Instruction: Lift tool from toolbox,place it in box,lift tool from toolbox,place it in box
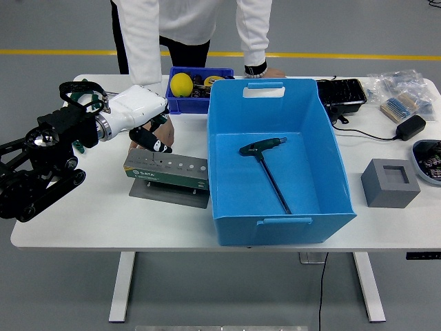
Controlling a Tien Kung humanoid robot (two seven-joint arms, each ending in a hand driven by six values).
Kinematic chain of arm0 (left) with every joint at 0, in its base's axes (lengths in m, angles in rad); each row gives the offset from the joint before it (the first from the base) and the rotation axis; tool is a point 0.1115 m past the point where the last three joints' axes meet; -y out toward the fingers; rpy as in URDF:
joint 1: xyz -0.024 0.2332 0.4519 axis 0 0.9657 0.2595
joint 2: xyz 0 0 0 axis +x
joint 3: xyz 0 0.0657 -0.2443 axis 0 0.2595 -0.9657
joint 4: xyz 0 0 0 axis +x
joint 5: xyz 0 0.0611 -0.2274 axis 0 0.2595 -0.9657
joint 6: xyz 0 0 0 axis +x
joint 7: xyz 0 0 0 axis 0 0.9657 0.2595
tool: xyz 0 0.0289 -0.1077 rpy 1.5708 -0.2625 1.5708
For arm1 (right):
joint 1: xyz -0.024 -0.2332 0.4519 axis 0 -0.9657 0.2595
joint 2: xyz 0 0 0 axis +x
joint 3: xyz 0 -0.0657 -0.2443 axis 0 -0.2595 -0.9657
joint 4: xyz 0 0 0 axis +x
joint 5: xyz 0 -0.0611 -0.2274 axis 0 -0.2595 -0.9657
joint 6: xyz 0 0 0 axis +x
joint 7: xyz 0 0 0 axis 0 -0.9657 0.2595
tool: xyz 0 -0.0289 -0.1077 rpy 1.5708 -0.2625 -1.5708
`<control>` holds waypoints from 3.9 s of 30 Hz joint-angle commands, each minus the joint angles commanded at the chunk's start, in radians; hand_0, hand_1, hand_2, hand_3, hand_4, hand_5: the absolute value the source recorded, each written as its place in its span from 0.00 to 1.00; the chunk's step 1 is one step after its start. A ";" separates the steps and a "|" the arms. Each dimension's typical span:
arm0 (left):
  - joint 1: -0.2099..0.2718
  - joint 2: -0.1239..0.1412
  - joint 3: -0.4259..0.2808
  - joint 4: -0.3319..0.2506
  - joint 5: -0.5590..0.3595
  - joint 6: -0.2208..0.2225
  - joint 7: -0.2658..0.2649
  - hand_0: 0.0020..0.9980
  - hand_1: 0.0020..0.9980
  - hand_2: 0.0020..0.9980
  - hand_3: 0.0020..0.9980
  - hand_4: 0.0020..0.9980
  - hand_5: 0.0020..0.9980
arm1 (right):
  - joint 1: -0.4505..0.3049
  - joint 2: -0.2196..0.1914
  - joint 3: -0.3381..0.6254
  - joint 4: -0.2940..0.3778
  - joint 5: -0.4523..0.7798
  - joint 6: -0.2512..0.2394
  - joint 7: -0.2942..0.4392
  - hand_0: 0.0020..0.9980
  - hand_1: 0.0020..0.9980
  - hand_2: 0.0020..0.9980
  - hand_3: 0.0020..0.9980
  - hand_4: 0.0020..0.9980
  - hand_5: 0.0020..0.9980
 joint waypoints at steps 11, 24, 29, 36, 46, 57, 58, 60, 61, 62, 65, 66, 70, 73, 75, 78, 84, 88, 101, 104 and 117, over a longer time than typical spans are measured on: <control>0.017 0.009 -0.084 -0.070 -0.037 0.019 -0.012 0.25 0.00 0.03 0.03 0.79 0.33 | 0.000 0.001 0.002 -0.001 -0.001 -0.001 0.000 0.70 0.67 0.73 0.56 0.79 0.69; 0.041 0.019 -0.220 -0.203 -0.072 0.020 -0.004 0.26 0.00 0.03 0.02 0.74 0.33 | -0.001 0.001 0.001 -0.001 -0.001 -0.001 0.000 0.70 0.67 0.73 0.56 0.79 0.69; 0.056 0.002 -0.253 -0.272 -0.105 0.039 -0.006 0.26 0.00 0.03 0.02 0.73 0.35 | -0.003 0.001 0.003 -0.001 -0.003 -0.001 -0.001 0.70 0.67 0.73 0.56 0.79 0.69; 0.073 -0.022 -0.226 -0.332 -0.160 0.059 -0.009 0.26 0.00 0.02 0.02 0.70 0.39 | -0.003 0.002 0.004 -0.001 -0.006 -0.001 -0.001 0.70 0.67 0.73 0.56 0.79 0.69; 0.079 -0.080 -0.101 -0.343 -0.215 0.107 -0.037 0.36 0.12 0.14 0.18 0.77 0.46 | -0.004 0.002 0.008 0.001 -0.017 -0.002 -0.004 0.70 0.67 0.73 0.56 0.79 0.69; 0.063 -0.115 0.002 -0.314 -0.276 -0.019 0.001 0.66 0.68 0.78 0.71 0.92 0.61 | -0.001 0.000 -0.002 0.002 0.001 0.000 0.001 0.70 0.67 0.73 0.56 0.79 0.69; 0.062 -0.118 0.006 -0.311 -0.276 -0.029 0.007 0.66 0.68 0.78 0.71 0.92 0.61 | 0.000 -0.001 -0.003 0.002 0.001 0.000 0.001 0.70 0.67 0.73 0.56 0.79 0.69; 0.060 -0.122 0.013 -0.305 -0.277 -0.044 0.011 0.66 0.68 0.78 0.71 0.92 0.61 | 0.001 -0.002 -0.005 0.002 0.003 0.001 0.002 0.70 0.67 0.73 0.56 0.79 0.69; 0.059 -0.123 0.016 -0.303 -0.278 -0.049 0.012 0.66 0.68 0.78 0.71 0.92 0.61 | 0.002 -0.002 -0.006 0.002 0.004 0.001 0.002 0.70 0.67 0.73 0.56 0.79 0.69; 0.059 -0.123 0.017 -0.301 -0.277 -0.054 0.012 0.71 0.74 0.86 0.73 0.93 0.63 | 0.002 -0.002 -0.006 0.002 0.005 0.001 0.002 0.70 0.67 0.73 0.56 0.79 0.69; 0.060 -0.122 0.018 -0.295 -0.277 -0.067 0.012 0.71 0.74 0.86 0.73 0.93 0.63 | 0.003 -0.003 -0.009 0.002 0.010 0.002 0.004 0.70 0.67 0.73 0.56 0.79 0.69; 0.060 -0.121 0.018 -0.293 -0.276 -0.071 0.012 0.71 0.74 0.86 0.73 0.93 0.63 | 0.003 -0.003 -0.009 0.002 0.011 0.002 0.005 0.70 0.67 0.73 0.56 0.79 0.69; 0.065 -0.119 0.011 -0.285 -0.273 -0.084 0.024 0.74 0.77 0.92 0.74 0.93 0.66 | 0.004 -0.003 -0.010 0.001 0.011 0.002 0.005 0.70 0.67 0.73 0.56 0.79 0.69; 0.069 -0.119 0.006 -0.282 -0.270 -0.087 0.032 0.74 0.77 0.92 0.74 0.93 0.66 | 0.005 -0.004 -0.010 0.001 0.011 0.002 0.005 0.70 0.67 0.73 0.56 0.79 0.69; 0.073 -0.119 0.001 -0.280 -0.269 -0.087 0.037 0.86 0.90 1.00 0.80 0.93 0.66 | 0.006 -0.003 -0.009 0.001 0.010 0.002 0.005 0.70 0.67 0.73 0.56 0.79 0.69; 0.092 -0.121 -0.025 -0.277 -0.282 -0.062 0.032 0.86 0.90 1.00 0.80 0.93 0.66 | 0.006 -0.003 -0.010 0.001 0.013 0.002 0.007 0.70 0.67 0.73 0.56 0.79 0.69; 0.194 -0.151 -0.173 -0.264 -0.406 0.050 -0.058 0.88 0.90 1.00 0.85 0.93 0.67 | 0.007 -0.004 -0.015 0.000 0.020 0.003 0.009 0.69 0.67 0.73 0.56 0.79 0.69; 0.308 -0.195 -0.326 -0.262 -0.569 0.096 -0.119 0.80 0.81 0.93 0.79 0.93 0.68 | 0.006 -0.003 -0.018 0.000 0.024 0.004 0.011 0.70 0.67 0.73 0.56 0.79 0.69; 0.587 -0.278 -0.612 -0.319 -1.114 0.010 -0.103 0.80 0.81 0.91 0.78 0.93 0.76 | 0.002 -0.002 -0.025 -0.001 0.029 0.007 0.014 0.69 0.67 0.73 0.56 0.79 0.69; 0.659 -0.297 -0.660 -0.341 -1.144 -0.002 -0.097 0.80 0.81 0.92 0.79 0.94 0.83 | 0.000 -0.001 -0.031 -0.001 0.039 0.008 0.018 0.70 0.67 0.73 0.56 0.79 0.69; 0.763 -0.297 -0.711 -0.374 -1.104 -0.024 -0.082 0.81 0.82 0.92 0.79 0.94 0.84 | -0.005 0.004 -0.010 -0.002 0.003 0.004 0.007 0.70 0.67 0.73 0.56 0.79 0.69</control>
